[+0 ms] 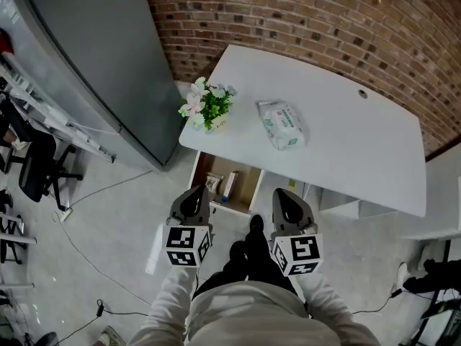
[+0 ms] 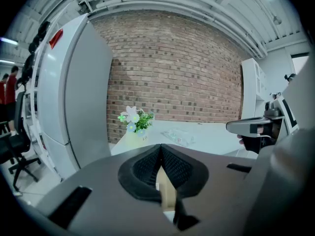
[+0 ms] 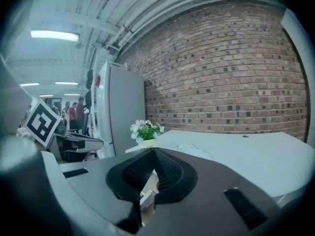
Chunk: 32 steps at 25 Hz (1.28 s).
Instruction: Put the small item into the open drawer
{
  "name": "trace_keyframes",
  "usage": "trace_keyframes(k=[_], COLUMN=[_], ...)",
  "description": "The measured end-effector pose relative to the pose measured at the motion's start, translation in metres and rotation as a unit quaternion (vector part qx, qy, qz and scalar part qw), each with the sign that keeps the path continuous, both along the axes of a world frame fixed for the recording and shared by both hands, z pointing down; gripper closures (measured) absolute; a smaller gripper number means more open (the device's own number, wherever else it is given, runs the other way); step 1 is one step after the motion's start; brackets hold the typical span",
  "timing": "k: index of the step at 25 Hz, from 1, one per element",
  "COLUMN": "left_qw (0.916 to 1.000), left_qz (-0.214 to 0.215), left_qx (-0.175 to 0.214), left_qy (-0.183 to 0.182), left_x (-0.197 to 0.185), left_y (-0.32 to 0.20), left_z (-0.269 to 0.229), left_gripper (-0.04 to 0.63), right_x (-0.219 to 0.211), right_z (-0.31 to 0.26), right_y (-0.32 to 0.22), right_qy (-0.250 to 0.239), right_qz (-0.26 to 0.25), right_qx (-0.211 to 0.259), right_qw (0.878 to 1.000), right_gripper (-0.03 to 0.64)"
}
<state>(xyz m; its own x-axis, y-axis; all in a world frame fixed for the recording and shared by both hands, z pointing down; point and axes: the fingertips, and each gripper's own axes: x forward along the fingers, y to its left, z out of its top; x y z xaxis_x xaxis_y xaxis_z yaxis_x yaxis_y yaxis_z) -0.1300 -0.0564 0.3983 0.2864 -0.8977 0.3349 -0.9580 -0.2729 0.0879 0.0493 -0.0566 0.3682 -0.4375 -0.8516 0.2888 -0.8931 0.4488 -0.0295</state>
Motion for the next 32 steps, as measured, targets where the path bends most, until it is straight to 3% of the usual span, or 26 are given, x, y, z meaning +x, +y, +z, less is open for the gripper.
trace_keyframes(k=[15,32], left_qw=[0.9994,0.9993], left_qz=[-0.006,-0.007], left_qx=[0.032,0.034], left_qy=[0.01,0.009], left_x=[-0.014,-0.02], left_y=[0.017,0.018], left_z=[-0.022,-0.019], left_gripper=[0.578,0.578], right_x=[-0.005,-0.016], right_z=[-0.014,-0.012], right_y=[0.009,0.013], right_qy=[0.011,0.033], right_qz=[-0.01,-0.022], right_qx=[0.018,0.027], right_qw=[1.0,0.999], right_gripper=[0.591,0.591])
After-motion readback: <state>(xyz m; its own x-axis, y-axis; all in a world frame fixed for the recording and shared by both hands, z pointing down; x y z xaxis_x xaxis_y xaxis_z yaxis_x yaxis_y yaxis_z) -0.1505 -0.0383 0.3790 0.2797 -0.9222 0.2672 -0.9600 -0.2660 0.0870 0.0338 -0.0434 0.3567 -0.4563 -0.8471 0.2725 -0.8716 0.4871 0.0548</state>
